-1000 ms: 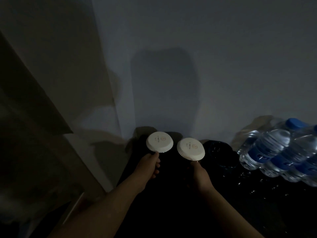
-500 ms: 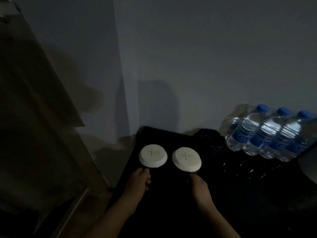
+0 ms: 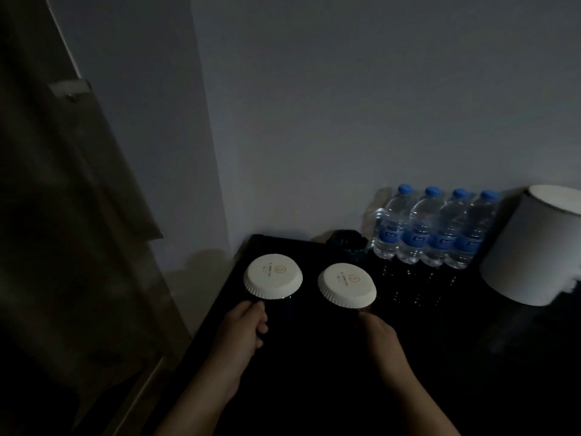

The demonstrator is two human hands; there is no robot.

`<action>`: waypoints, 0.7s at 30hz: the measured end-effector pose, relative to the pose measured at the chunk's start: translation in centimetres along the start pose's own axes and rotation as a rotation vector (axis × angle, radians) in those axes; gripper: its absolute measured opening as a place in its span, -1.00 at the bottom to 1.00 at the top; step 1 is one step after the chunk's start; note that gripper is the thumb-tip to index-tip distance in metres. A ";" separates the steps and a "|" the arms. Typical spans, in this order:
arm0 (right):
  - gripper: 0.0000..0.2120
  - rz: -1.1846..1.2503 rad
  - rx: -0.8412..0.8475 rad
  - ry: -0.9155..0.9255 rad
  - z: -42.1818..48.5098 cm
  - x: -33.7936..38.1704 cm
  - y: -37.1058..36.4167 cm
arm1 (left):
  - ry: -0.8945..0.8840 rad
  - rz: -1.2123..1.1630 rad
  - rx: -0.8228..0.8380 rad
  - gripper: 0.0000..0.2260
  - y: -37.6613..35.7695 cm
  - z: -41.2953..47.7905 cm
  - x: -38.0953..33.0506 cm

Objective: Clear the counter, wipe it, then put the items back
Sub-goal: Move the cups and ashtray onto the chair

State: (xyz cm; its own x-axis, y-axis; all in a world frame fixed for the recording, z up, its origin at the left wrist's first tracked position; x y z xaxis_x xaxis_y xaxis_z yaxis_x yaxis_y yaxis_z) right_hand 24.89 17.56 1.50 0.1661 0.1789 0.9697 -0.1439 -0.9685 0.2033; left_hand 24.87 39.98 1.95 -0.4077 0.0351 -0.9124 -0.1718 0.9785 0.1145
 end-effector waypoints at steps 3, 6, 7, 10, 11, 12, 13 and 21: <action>-0.74 -0.009 0.034 0.037 -3.4 -0.1 3.6 | 0.042 -0.053 -0.038 -0.74 -1.8 -5.3 1.7; -0.73 0.028 0.078 0.022 -7.1 -1.0 7.2 | 0.087 -0.111 -0.087 -0.74 -3.7 -10.9 4.1; -0.74 0.040 0.092 0.007 -8.3 -1.5 8.2 | 0.094 -0.126 -0.098 -0.75 -4.3 -12.7 4.8; -0.74 0.042 0.119 -0.037 -12.3 -2.7 11.0 | 0.102 -0.133 -0.126 -0.75 -5.7 -17.6 6.7; -0.75 0.059 0.122 -0.047 -13.6 -3.0 11.9 | 0.104 -0.132 -0.131 -0.74 -6.1 -18.9 7.3; -0.75 0.085 0.122 -0.057 -15.0 -3.3 12.7 | 0.105 -0.131 -0.133 -0.74 -6.5 -20.2 7.8; -0.76 0.104 0.121 -0.063 -16.4 -3.5 13.6 | 0.105 -0.129 -0.134 -0.74 -6.9 -21.4 8.4; -0.74 0.145 -0.003 -0.089 -27.1 -6.9 21.0 | 0.030 -0.067 -0.067 -0.73 -11.0 -30.8 11.9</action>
State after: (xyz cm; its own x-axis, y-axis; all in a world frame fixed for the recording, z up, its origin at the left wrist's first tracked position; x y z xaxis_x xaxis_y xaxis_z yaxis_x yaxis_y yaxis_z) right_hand -5.71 0.67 2.77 0.2290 0.0210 0.9732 -0.1757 -0.9824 0.0626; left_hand -5.72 23.38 1.95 -0.4203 -0.0367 -0.9067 -0.2586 0.9626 0.0809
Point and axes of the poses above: each hand's wrist, its own z-axis towards the middle knuckle, its own y-axis out of the back of the hand, x = y × z, the point moved 9 cm from there along z, towards the middle knuckle, and after that the axes turned 6 degrees about y, right-handed, at the moved point
